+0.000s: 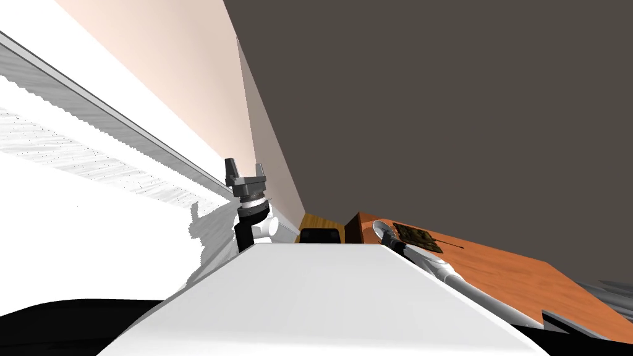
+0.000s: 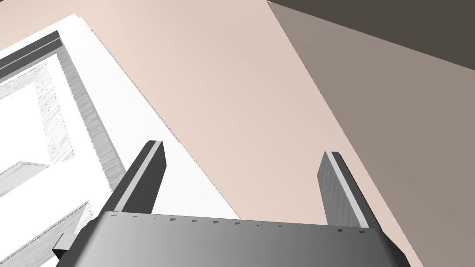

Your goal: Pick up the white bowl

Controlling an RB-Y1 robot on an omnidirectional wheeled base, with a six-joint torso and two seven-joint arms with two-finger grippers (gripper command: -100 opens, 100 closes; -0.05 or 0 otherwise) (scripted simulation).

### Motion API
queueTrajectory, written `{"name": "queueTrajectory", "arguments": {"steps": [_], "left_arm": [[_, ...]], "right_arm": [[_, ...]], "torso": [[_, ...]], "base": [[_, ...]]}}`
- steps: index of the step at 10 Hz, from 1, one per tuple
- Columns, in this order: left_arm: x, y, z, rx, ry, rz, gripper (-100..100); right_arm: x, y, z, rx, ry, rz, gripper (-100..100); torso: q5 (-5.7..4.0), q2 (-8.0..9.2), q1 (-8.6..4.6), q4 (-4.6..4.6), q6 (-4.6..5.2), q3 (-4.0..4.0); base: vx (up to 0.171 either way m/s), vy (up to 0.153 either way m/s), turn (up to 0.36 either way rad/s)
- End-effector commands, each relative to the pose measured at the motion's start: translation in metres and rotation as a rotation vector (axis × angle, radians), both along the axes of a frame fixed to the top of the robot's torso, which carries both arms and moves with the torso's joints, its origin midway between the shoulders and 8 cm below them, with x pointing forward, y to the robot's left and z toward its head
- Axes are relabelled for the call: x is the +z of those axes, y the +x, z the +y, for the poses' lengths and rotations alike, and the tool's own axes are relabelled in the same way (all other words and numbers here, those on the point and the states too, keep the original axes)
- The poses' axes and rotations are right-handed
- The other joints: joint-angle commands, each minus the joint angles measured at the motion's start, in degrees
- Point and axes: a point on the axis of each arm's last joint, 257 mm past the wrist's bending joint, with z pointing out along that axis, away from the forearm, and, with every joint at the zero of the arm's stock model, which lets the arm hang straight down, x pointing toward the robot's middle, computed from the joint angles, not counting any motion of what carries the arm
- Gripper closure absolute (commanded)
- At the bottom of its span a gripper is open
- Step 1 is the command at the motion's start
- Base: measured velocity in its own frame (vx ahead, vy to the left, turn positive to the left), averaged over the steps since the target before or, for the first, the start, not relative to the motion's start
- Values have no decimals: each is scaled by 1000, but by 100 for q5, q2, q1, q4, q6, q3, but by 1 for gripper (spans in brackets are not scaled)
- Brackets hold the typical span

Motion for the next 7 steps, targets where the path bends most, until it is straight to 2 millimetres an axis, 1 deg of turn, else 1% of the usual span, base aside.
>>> {"name": "queueTrajectory", "arguments": {"steps": [1,5,6,7], "left_arm": [[0,0,0,0,0,0,0],[0,0,0,0,0,0,0],[0,0,0,0,0,0,0],[0,0,0,0,0,0,0]], "right_arm": [[0,0,0,0,0,0,100],[0,0,0,3,-1,1,100],[0,0,0,3,-1,1,0],[8,0,-7,9,0,0,100]], "torso": [[0,0,0,0,0,0],[4,-1,20,1,3,0],[5,0,20,2,4,1],[5,1,21,2,4,2]], "base": [[-1,-8,-3],[-1,-1,2],[0,0,0],[-2,56,-91]]}}
